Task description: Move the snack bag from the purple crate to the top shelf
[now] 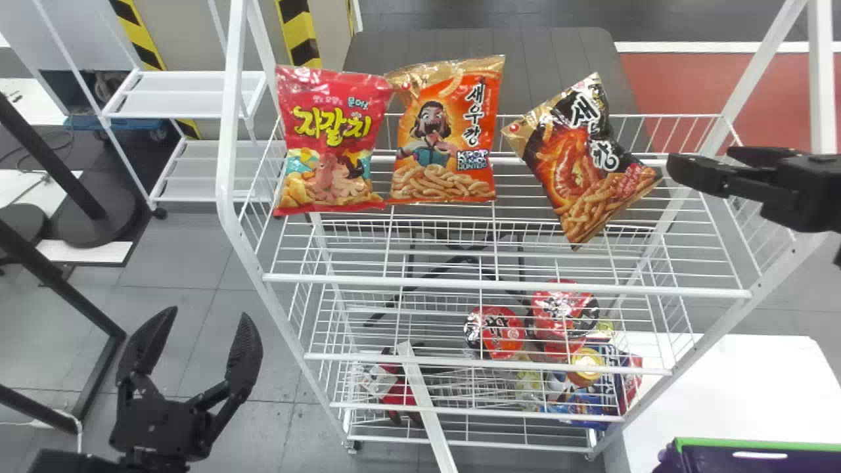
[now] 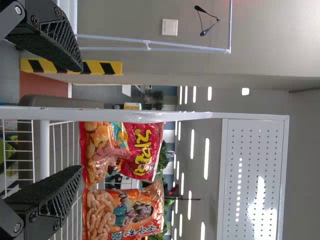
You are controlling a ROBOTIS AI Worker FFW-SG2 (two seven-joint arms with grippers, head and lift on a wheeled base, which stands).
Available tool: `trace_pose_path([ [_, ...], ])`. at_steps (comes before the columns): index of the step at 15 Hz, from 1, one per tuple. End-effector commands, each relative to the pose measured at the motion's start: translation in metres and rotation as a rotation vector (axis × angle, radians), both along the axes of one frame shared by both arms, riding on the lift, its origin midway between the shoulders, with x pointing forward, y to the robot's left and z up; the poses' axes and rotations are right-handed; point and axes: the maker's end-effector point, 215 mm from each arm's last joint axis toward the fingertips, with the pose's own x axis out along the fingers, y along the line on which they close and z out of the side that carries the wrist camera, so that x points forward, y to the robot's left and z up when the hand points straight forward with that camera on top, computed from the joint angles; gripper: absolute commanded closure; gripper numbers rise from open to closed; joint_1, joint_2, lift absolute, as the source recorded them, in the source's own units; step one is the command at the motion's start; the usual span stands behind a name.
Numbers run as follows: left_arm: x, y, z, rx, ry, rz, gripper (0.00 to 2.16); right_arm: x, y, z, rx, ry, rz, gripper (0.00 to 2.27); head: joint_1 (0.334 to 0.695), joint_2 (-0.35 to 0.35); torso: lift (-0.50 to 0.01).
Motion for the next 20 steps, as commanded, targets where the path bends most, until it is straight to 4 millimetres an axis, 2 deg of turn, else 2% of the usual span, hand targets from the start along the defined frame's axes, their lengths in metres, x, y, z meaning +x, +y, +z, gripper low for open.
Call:
trace_pose_path([
  [1, -0.001, -0.003, 0.0, 0.002, -0.002, 0.001, 0.13, 0.002, 0.013, -0.014, -0.09, 0.009, 0.005, 0.16, 0.695, 0.043, 0.0],
  [3, -0.001, -0.004, -0.002, 0.0, 0.002, 0.003, 0.13, 0.007, 0.02, -0.022, -0.186, 0.011, 0.006, 0.16, 0.695, 0.052, 0.0],
  [6, -0.001, -0.002, -0.003, 0.001, 0.004, 0.006, 0.13, 0.018, 0.012, -0.028, -0.366, -0.015, -0.032, 0.1, 0.695, 0.064, 0.0],
  [7, 0.0, -0.002, -0.003, 0.0, 0.003, 0.007, 0.13, 0.024, 0.015, -0.025, -0.37, -0.047, -0.021, 0.07, 0.695, 0.064, 0.0],
  [10, 0.001, -0.001, -0.004, 0.001, 0.005, 0.009, 0.13, 0.029, 0.013, -0.043, -0.38, -0.01, -0.026, 0.04, 0.695, 0.058, 0.0],
  [13, 0.003, -0.002, -0.005, 0.002, 0.008, 0.008, 0.13, 0.034, 0.022, -0.075, -0.367, 0.074, 0.014, 0.03, 0.695, 0.062, 0.0],
  [15, 0.003, -0.001, -0.005, 0.002, 0.01, 0.008, 0.13, 0.04, 0.026, -0.086, -0.338, 0.128, 0.049, 0.03, 0.695, 0.069, 0.0],
  [20, 0.002, 0.002, -0.007, 0.003, 0.013, 0.015, 0.13, 0.056, 0.035, -0.085, -0.342, 0.132, 0.104, 0.04, 0.695, 0.082, 0.0],
])
